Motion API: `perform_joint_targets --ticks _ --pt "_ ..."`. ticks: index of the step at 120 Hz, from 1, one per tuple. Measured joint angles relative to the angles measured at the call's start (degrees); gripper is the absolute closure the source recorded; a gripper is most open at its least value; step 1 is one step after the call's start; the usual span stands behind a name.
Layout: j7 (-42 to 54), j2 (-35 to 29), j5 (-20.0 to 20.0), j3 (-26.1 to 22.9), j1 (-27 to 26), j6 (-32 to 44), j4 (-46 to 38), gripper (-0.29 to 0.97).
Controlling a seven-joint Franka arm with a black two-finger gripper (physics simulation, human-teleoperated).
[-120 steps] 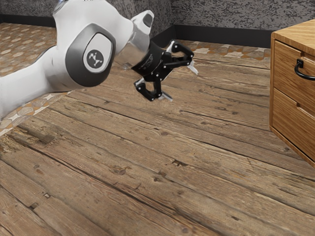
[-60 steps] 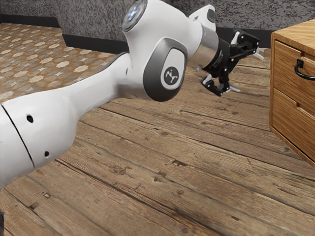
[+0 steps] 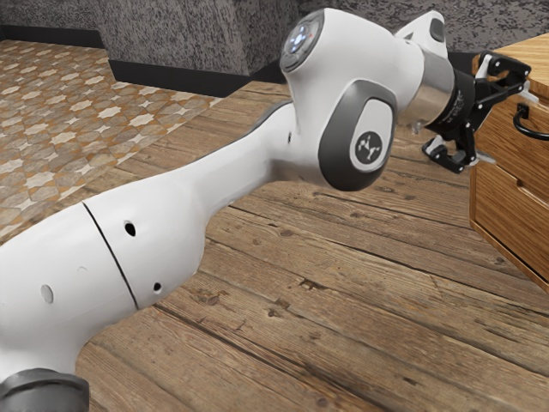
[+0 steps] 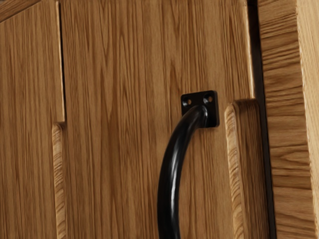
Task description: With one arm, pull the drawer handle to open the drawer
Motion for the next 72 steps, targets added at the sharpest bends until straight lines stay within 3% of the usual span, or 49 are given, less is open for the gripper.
perform_joint_targets --ticks 35,72 --pt "-0.67 3.04 0.00 -1.71 0.90 0.44 1.19 0.00" --pt "-0.79 1.69 0.57 -1.42 2.11 -0.07 -2.30 0.00"
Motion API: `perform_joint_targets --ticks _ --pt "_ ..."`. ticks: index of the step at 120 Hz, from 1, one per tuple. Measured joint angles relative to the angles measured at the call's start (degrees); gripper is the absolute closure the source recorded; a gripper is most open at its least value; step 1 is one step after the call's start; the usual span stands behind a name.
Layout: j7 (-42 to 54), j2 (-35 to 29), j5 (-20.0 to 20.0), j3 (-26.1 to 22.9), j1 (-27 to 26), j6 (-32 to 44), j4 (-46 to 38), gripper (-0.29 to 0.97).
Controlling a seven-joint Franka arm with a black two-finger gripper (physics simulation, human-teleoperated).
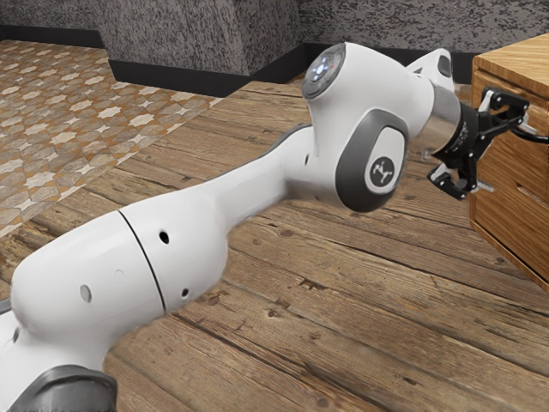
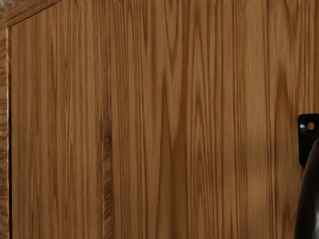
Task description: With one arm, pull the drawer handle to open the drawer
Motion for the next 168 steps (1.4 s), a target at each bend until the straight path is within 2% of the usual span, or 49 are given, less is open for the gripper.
perform_joint_targets --ticks 52,77,110,114,127,144,156,168 --pt "-1.03 -13.28 3.25 -0.23 1.94 -0.64 -18.01 0.00" --pt "-0.49 -18.31 3.76 -0.26 2.84 -3.54 -20.91 0.01" --pt "0.35 -23.74 6.90 -0.59 4.41 -10.99 -24.89 0.01" --pt "0.34 -24.32 7.22 -0.57 5.07 -11.61 -25.48 0.01" --pt "0.24 -25.90 6.85 0.16 13.33 -13.00 -27.22 0.00" --pt "0.13 -26.98 6.78 0.25 13.71 -14.30 -28.62 0.00" --pt "0.12 -32.79 11.86 0.51 13.58 -21.06 -24.77 0.00" --pt "3.73 -38.50 16.30 2.37 11.93 -36.62 -14.63 0.00"
